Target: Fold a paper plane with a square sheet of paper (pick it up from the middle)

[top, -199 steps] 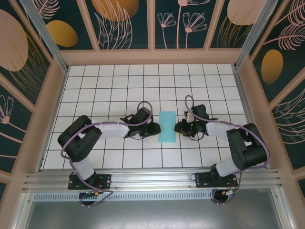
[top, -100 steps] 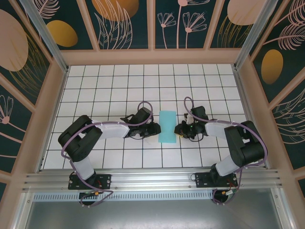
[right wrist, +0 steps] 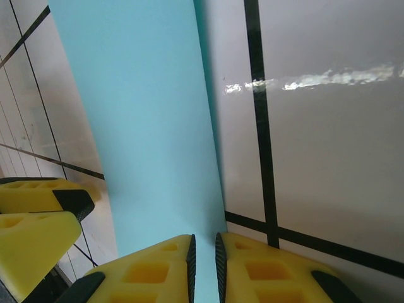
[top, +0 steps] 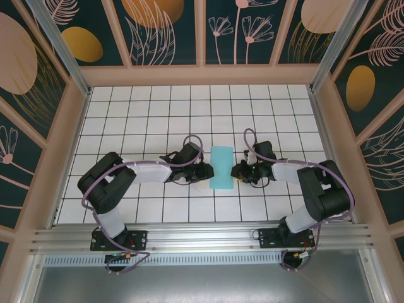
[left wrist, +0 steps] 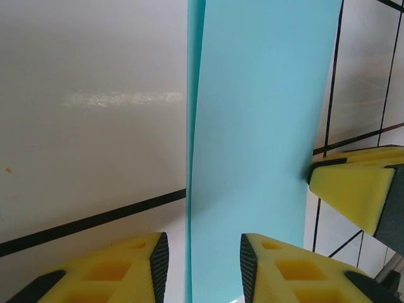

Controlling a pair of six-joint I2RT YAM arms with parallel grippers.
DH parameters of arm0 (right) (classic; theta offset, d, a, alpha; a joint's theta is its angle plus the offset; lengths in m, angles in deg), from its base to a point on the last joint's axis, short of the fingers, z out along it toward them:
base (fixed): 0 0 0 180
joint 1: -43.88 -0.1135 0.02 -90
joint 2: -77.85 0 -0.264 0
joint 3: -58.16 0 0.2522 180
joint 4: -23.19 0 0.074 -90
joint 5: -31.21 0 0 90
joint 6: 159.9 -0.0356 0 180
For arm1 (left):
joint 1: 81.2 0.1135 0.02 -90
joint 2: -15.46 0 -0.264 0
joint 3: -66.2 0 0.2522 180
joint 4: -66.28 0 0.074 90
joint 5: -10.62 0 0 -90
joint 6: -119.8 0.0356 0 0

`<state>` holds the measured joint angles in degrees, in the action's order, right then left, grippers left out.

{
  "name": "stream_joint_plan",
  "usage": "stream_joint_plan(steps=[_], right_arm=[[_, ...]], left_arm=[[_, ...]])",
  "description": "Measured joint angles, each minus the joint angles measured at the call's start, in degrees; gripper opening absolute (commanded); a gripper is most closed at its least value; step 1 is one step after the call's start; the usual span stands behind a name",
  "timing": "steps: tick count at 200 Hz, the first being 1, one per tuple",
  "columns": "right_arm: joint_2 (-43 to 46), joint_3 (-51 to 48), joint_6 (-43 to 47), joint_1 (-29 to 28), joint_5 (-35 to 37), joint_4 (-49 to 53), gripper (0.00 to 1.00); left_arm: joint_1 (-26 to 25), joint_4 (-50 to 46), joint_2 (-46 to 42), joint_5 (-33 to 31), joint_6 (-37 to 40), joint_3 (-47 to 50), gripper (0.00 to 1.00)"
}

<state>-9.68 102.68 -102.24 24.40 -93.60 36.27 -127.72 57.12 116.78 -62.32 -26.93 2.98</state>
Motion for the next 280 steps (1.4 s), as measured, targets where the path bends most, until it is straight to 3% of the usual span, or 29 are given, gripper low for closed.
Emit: stream_joint_plan(steps=[187, 280], right_arm=[[0.4, -0.9, -1.1, 0.2, -0.3, -1.5, 0.21], [6.4, -2.3, -2.2, 0.8, -1.3, -1.5, 0.24]], left_arm=[[-2.3, 0.4, -0.2, 3.6, -2.4, 1.1, 0.40], [-2.5, -0.6, -0.7, 1.8, -2.3, 1.1, 0.40]])
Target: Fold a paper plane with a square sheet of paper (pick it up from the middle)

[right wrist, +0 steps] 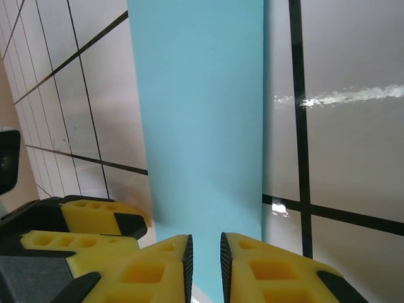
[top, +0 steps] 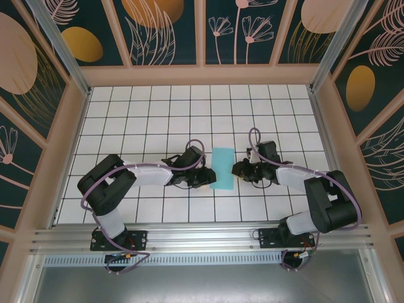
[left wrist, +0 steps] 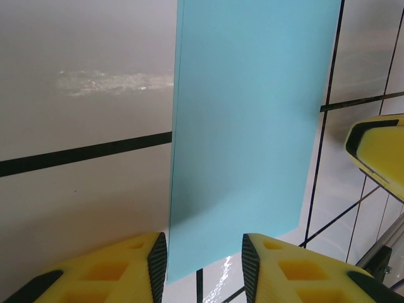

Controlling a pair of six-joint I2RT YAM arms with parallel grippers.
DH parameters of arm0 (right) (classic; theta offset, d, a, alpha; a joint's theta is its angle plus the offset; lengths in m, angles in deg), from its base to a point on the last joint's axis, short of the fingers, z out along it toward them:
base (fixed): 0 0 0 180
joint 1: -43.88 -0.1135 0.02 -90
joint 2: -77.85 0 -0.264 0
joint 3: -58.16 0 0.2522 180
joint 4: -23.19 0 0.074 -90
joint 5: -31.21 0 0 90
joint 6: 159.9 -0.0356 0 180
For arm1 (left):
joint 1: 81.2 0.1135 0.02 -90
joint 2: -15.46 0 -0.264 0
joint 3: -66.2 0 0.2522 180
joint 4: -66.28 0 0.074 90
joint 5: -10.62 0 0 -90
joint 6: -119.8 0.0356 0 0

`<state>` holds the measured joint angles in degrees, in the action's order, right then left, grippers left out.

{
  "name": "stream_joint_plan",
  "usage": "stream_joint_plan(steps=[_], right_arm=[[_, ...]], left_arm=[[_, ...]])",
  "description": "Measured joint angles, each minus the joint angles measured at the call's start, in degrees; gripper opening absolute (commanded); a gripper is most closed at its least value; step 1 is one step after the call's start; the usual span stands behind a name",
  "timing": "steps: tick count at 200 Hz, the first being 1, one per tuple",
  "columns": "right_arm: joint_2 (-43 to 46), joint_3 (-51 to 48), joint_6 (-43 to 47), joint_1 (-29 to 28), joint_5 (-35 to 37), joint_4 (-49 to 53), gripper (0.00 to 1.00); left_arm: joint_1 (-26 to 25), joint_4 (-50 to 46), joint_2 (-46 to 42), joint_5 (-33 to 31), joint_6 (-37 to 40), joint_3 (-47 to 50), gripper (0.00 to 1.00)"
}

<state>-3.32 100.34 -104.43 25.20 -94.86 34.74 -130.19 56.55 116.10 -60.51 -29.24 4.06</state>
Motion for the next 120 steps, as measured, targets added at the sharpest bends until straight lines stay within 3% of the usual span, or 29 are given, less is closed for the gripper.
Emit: stream_joint_plan(steps=[120], right_arm=[[-3.0, -1.4, -0.2, 0.0, 0.0, 0.0, 0.22]], left_arm=[[0.0, 0.0, 0.0, 0.2, 0.0, -0.3, 0.40]])
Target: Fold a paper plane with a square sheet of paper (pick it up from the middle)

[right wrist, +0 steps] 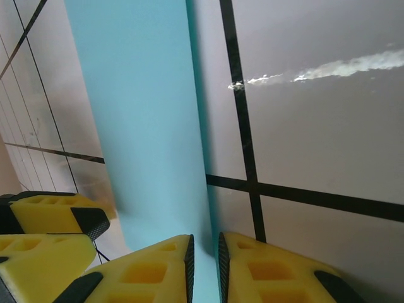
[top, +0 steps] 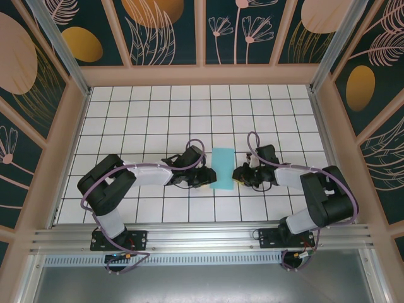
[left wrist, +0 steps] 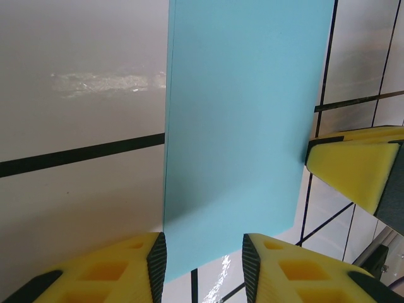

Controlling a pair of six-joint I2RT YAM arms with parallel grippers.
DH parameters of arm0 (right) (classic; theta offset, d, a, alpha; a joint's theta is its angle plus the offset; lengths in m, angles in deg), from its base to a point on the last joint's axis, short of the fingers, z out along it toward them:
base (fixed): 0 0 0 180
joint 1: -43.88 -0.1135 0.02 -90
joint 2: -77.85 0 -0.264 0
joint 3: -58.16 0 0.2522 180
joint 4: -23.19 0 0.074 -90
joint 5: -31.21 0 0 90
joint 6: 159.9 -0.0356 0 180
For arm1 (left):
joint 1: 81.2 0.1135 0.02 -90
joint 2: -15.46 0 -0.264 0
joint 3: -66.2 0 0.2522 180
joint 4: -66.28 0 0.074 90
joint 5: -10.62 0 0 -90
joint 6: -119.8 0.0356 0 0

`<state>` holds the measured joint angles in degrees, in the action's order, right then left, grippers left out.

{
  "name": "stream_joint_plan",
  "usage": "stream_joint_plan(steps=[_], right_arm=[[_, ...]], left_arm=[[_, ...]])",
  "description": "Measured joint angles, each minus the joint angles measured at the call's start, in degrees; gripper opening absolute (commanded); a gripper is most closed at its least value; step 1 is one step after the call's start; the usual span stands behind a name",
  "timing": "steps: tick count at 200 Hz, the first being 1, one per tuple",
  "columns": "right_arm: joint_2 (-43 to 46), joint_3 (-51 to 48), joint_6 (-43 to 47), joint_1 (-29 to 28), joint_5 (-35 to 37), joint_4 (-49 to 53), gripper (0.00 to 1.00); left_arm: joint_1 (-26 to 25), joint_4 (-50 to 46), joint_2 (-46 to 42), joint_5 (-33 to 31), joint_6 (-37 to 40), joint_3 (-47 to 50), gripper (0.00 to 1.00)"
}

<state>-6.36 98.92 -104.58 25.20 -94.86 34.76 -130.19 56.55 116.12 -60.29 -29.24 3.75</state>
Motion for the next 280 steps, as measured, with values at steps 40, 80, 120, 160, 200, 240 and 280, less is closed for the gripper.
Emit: stream_joint_plan(steps=[40, 80, 120, 160, 200, 240, 280], right_arm=[[1.1, 0.0, 0.0, 0.2, 0.1, 0.5, 0.22], [2.4, 0.0, -0.3, 0.2, -0.1, 0.4, 0.21], [0.7, -0.2, -0.3, 0.2, -0.3, -0.6, 0.21], [-0.2, -0.2, -0.2, 0.2, -0.4, -0.6, 0.21], [1.1, -0.2, -0.2, 0.2, -0.1, -0.3, 0.21], [3.1, -0.2, -0.3, 0.2, 0.0, -0.5, 0.21], [1.9, -0.5, -0.4, 0.2, -0.5, -1.1, 0.21]], left_arm=[[0.0, -0.2, 0.0, 0.0, 0.0, -0.1, 0.40], [0.0, -0.4, 0.0, 0.0, 0.0, -0.1, 0.41], [0.0, -0.4, 0.0, 0.0, 0.0, -0.1, 0.41], [0.0, -0.4, 0.0, 0.0, 0.0, -0.1, 0.41], [0.0, -0.6, 0.0, 0.0, 0.0, -0.1, 0.41], [0.0, -0.9, 0.0, 0.0, 0.0, -0.1, 0.41], [0.0, -0.9, 0.0, 0.0, 0.0, -0.1, 0.41]])
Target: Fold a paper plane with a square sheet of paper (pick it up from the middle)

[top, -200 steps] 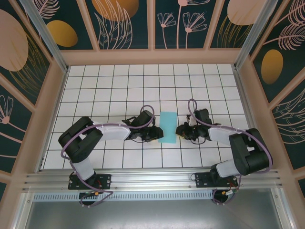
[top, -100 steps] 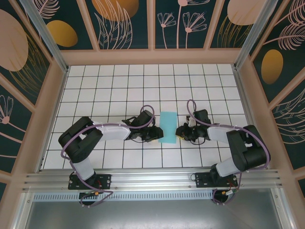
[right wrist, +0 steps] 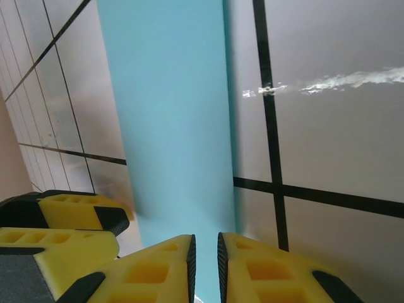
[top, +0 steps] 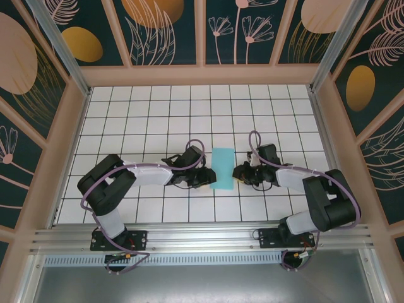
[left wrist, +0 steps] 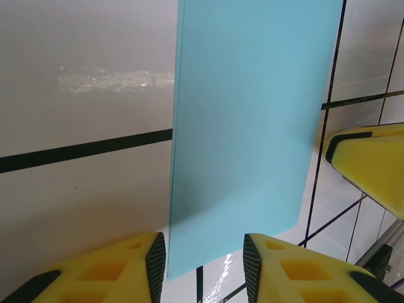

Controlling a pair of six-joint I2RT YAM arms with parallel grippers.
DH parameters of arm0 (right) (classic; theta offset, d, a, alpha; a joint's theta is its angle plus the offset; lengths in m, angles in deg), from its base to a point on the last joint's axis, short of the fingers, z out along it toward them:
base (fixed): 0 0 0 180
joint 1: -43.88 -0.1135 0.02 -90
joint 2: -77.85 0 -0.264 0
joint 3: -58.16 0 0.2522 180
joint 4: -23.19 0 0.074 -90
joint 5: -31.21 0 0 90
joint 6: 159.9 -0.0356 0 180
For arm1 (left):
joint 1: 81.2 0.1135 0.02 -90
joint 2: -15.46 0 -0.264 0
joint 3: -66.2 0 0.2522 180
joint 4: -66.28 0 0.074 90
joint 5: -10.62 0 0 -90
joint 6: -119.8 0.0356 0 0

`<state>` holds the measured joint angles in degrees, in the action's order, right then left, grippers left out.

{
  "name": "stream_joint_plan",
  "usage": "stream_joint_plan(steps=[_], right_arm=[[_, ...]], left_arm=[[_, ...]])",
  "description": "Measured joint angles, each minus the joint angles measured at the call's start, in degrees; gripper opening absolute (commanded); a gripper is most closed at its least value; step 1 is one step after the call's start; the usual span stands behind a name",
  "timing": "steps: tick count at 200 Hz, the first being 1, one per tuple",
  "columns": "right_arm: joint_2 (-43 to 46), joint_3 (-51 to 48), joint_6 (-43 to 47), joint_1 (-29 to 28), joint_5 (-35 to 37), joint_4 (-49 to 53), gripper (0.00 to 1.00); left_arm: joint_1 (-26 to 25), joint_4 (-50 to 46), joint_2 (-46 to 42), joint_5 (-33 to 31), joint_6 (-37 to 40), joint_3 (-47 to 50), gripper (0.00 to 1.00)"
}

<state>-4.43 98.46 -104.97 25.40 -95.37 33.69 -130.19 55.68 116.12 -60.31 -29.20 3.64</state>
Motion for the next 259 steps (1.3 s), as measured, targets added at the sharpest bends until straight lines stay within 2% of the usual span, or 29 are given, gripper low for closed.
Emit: stream_joint_plan(steps=[136, 201, 259], right_arm=[[-2.1, -0.7, 0.1, 0.3, -0.8, -1.3, 0.21], [0.7, -0.2, 0.0, 0.3, -0.6, -0.6, 0.21], [-2.6, 0.1, 0.2, 0.3, -0.6, -0.9, 0.21]], left_arm=[[-0.1, 0.0, 0.0, 0.2, 0.0, -0.6, 0.41], [-0.2, -0.4, 0.0, 0.0, 0.0, -1.2, 0.42], [-0.2, -0.5, 0.0, 0.0, 0.0, -1.6, 0.42]])
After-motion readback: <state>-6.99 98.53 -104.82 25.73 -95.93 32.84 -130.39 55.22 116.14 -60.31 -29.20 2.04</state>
